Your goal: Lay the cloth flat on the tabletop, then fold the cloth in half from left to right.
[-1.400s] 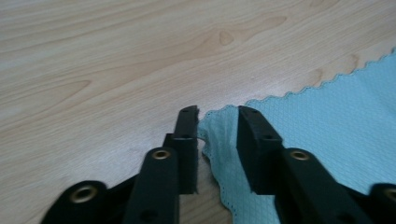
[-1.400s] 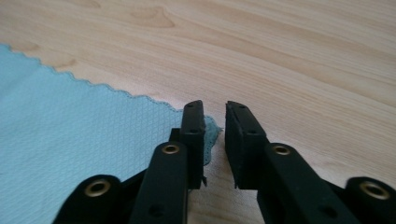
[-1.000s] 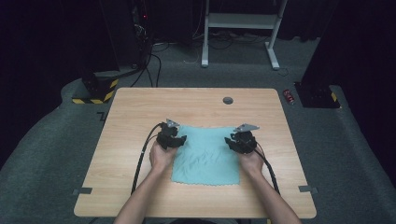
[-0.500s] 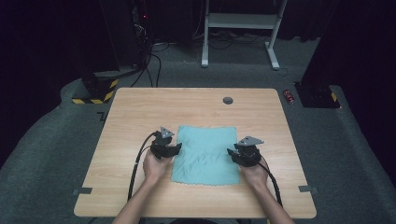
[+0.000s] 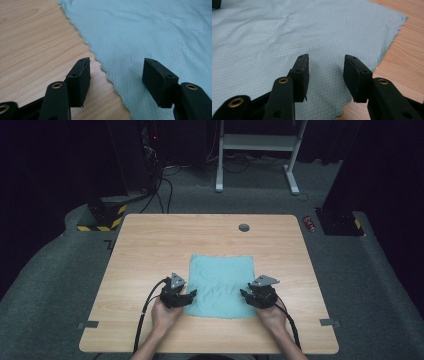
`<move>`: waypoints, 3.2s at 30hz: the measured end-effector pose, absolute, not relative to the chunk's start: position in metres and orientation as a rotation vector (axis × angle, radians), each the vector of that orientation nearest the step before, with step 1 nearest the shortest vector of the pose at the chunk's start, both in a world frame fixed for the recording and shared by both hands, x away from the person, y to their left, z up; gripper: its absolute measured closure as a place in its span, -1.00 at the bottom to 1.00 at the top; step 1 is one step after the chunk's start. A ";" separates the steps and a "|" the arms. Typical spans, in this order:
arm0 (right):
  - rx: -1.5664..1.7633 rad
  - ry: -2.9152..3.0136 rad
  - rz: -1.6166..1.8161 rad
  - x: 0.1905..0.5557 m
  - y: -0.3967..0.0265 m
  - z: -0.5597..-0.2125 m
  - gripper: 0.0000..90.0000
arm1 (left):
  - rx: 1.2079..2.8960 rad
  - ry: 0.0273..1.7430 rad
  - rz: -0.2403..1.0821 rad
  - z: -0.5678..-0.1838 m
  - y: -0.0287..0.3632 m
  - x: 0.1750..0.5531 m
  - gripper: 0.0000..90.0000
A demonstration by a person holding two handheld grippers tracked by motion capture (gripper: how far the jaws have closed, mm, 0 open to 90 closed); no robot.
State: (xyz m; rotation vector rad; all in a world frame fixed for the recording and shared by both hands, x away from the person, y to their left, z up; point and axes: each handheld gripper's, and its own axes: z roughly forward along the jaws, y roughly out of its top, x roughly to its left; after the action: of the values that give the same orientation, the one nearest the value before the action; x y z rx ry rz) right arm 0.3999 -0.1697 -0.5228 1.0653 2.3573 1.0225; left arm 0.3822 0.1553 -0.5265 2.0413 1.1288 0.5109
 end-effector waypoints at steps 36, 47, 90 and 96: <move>0.957 2.442 1.212 0.373 -0.124 -0.514 0.17 | 2.066 1.122 0.483 -0.506 0.160 0.405 -0.21; 0.819 2.518 1.283 0.362 -0.085 -0.513 0.33 | 2.043 1.191 0.458 -0.498 0.163 0.446 -0.18; 0.542 2.635 1.151 0.340 0.016 -0.525 0.58 | 2.009 1.370 0.436 -0.513 0.153 0.525 0.18; 0.546 2.619 1.131 0.338 0.016 -0.525 0.77 | 2.048 1.362 0.496 -0.513 0.143 0.529 0.39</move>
State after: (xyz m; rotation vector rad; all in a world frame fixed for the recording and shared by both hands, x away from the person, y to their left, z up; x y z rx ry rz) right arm 0.3383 0.0158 -0.5250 0.5456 2.6186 1.1308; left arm 0.5285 0.1425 -0.5128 2.0475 1.3619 0.4956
